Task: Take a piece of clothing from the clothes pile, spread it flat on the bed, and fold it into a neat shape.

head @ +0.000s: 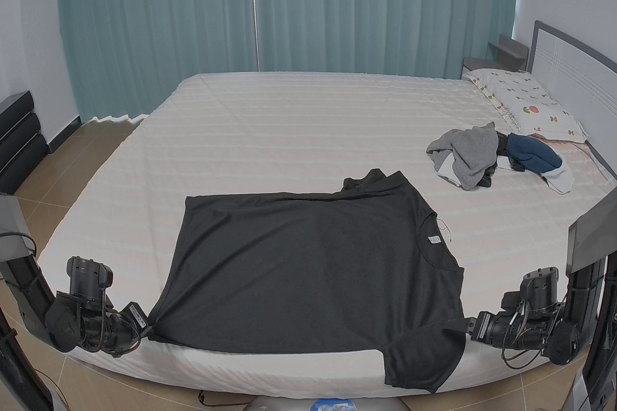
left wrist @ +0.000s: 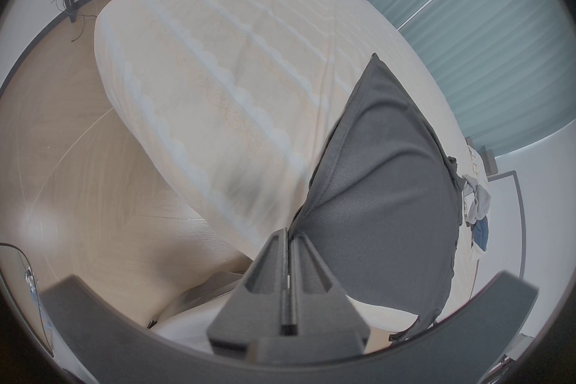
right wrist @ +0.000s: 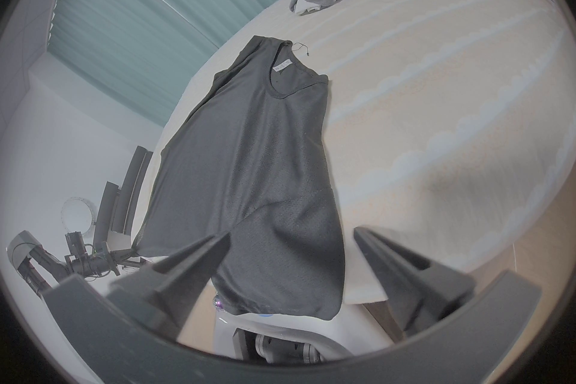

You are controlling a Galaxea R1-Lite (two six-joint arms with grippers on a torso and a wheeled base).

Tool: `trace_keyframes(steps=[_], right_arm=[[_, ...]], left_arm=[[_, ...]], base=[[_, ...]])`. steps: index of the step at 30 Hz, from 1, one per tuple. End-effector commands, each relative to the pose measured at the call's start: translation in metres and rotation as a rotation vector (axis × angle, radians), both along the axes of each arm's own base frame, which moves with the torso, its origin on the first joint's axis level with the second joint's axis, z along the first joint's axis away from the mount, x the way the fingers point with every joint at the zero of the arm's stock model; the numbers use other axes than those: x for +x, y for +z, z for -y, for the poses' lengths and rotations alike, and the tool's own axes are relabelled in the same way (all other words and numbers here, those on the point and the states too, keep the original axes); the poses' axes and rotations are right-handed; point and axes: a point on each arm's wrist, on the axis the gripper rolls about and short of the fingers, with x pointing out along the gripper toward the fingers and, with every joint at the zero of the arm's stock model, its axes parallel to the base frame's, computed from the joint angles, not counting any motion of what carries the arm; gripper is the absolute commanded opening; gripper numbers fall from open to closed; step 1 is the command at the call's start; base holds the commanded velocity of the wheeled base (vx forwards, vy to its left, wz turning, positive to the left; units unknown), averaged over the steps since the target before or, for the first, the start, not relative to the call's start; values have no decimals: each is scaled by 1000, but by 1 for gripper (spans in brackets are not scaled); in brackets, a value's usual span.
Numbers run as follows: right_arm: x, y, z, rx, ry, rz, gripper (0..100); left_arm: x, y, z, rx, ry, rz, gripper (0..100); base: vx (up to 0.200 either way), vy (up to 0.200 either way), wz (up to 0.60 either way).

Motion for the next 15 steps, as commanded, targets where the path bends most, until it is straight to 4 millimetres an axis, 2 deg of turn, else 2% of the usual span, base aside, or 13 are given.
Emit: trace_keyframes(steps=[1,8,15], right_arm=[[-6,-14,0,-21,14,-70,0],[-5,-7,6,-30,-16,-50,0],[-15,3,12,-76,6,-92,0]], left_arm=[[0,-1,0,-5,-2,-5,0],[-1,-1,0,-5,0,-8,0],[-1,-1,-3,-2,9,-10,0]], base=[[0,0,0],[0,0,0],[0,0,0]])
